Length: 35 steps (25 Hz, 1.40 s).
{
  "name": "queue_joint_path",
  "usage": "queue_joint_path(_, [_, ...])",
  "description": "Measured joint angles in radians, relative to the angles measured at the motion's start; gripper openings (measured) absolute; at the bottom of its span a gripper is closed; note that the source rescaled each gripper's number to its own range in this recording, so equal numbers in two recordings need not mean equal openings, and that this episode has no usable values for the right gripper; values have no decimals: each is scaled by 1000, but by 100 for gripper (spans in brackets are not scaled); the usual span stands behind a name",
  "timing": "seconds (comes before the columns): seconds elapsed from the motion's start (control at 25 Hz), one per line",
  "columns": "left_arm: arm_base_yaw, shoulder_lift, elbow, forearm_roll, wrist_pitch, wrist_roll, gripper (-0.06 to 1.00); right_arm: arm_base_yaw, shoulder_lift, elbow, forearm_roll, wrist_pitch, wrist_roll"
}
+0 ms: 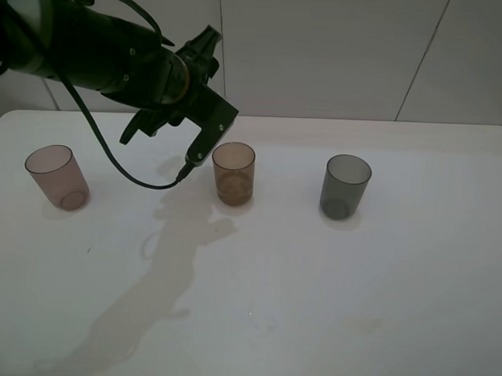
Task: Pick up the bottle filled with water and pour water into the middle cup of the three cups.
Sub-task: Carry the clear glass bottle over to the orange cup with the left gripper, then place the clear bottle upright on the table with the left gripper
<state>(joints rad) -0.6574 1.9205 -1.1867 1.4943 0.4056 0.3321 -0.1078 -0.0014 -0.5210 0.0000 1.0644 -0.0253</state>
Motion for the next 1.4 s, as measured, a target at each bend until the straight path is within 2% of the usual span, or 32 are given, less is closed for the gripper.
queue_joint_path(0.24, [0,0,0,75,-2,1,2,0,0,0,0,0,0])
queue_joint_path(0.4, [0,0,0,95,-2,2,2,0,0,0,0,0,0])
queue_joint_path(0.84, [0,0,0,99,-5,19,2,0,0,0,0,0,0])
queue_joint_path(1.24, [0,0,0,99,-55,22,2,0,0,0,0,0,0])
queue_joint_path(1.4, [0,0,0,72,-57,1,2,0,0,0,0,0,0])
